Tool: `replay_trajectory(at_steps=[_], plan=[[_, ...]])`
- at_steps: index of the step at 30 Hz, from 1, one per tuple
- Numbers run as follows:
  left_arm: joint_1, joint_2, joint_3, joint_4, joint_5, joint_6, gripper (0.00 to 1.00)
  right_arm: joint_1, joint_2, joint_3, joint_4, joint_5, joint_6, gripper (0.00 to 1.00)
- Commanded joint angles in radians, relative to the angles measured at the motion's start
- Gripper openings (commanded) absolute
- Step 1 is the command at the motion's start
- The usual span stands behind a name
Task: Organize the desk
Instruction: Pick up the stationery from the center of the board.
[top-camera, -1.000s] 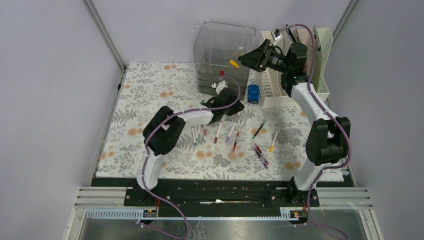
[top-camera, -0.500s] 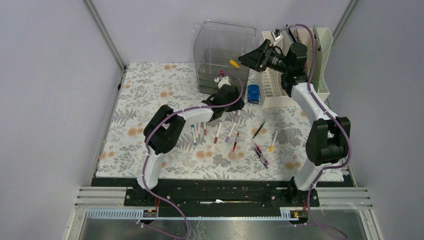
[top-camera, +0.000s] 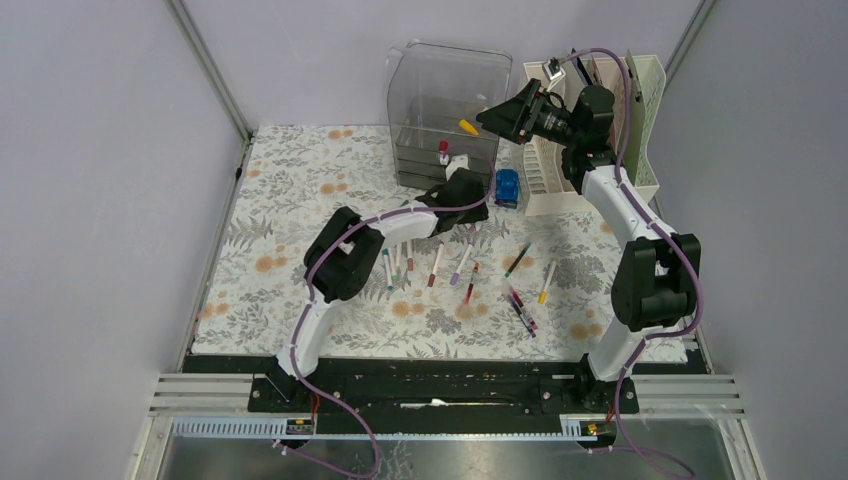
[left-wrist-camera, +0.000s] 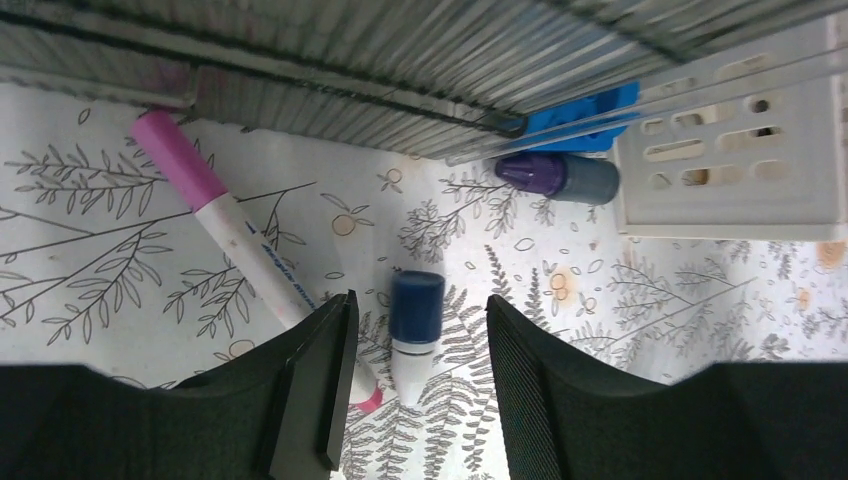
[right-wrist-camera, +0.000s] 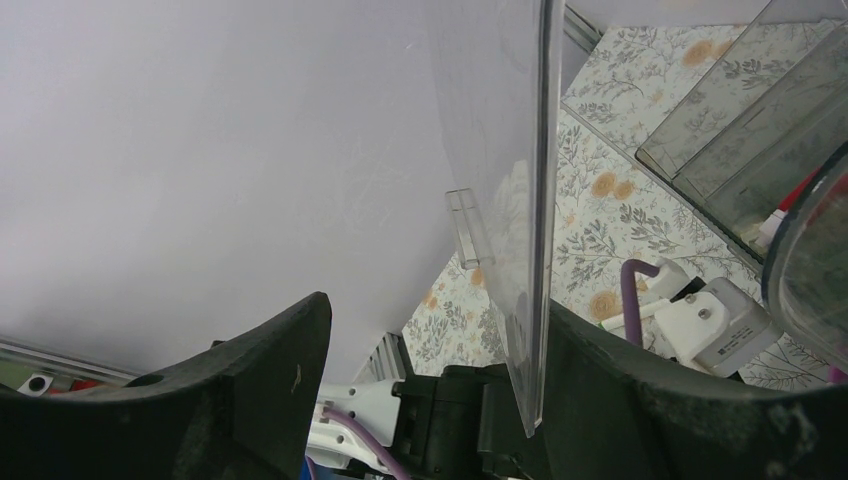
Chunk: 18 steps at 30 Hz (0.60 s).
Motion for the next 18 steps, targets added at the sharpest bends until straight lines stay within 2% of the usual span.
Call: replay_trajectory(at_steps=[1, 6, 12, 18], plan=[[-0.013, 0.024, 0.067, -0.057, -0.068, -0.009, 0.55, -0.003, -0.043, 0.012, 0.058, -0.032, 0.015, 0.77], [-0.026, 0.054, 0.112, -0.126, -0.101, -0.026, 0.5, -0.003, -0.039, 0.013, 0.059, -0.032, 0.015, 0.76], [-0.033, 0.077, 0.129, -0.149, -0.092, -0.031, 0.35, -0.003, -0.038, 0.013, 0.059, -0.03, 0.016, 0.76], [-0.039, 0.1, 0.169, -0.219, -0.098, 0.004, 0.32, -0.003, -0.042, 0.011, 0.059, -0.03, 0.017, 0.77]])
